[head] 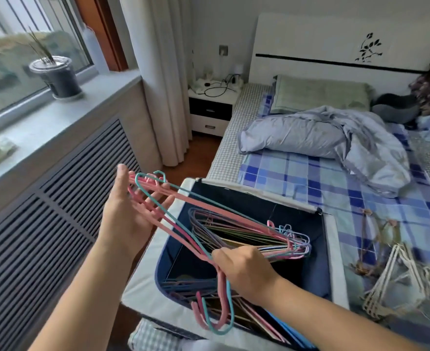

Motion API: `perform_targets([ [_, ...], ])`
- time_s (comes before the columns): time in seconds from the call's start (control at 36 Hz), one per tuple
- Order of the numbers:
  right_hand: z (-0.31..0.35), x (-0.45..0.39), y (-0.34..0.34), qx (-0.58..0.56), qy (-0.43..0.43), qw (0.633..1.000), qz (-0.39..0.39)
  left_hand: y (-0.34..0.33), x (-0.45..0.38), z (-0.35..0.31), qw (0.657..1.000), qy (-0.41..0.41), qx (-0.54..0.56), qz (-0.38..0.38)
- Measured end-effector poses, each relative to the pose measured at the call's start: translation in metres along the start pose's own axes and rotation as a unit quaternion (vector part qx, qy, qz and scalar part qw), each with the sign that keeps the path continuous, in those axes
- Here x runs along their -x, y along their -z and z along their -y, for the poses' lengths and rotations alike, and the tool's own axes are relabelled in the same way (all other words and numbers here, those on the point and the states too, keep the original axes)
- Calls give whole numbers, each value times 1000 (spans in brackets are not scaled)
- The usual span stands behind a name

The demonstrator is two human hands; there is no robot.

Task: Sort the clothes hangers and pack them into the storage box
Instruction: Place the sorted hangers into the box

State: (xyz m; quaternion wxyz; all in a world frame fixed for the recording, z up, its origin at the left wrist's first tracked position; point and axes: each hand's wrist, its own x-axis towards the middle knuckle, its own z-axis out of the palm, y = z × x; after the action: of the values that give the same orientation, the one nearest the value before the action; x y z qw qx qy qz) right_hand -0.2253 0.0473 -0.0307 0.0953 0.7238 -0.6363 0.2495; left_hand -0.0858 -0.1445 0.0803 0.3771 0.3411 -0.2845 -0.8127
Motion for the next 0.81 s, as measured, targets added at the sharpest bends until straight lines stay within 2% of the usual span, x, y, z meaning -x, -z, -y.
perform_targets([
  [0.08,-5,3,7,-9,30,999,17,-5,-11,1,997,28,-56,36],
  [0.19,-21,11,21,-7,47,999,14,6,-31,9,987,106,-107,60],
  [0.31,-30,24,24,39,66,997,27,26,-46,27,974,102,-194,60],
  [0.36,-33,28,23,49,75,995,32,30,-44,37,977,112,-152,94],
  [0.42,-33,27,20,41,82,995,42,33,-40,47,983,120,-56,129],
  [0.5,-29,29,8,-8,62,995,78,33,-37,55,991,83,-5,106],
  [0.58,-30,33,-4,-12,37,991,130,34,-40,61,993,83,-21,82],
  [0.64,-36,39,-11,-5,20,988,154,38,-43,67,993,83,-50,65],
  [0.72,-53,51,-21,11,-19,981,194,45,-44,79,983,95,-156,31],
  [0.81,-79,60,-24,43,-88,966,239,56,-39,97,970,108,-214,-37],
])
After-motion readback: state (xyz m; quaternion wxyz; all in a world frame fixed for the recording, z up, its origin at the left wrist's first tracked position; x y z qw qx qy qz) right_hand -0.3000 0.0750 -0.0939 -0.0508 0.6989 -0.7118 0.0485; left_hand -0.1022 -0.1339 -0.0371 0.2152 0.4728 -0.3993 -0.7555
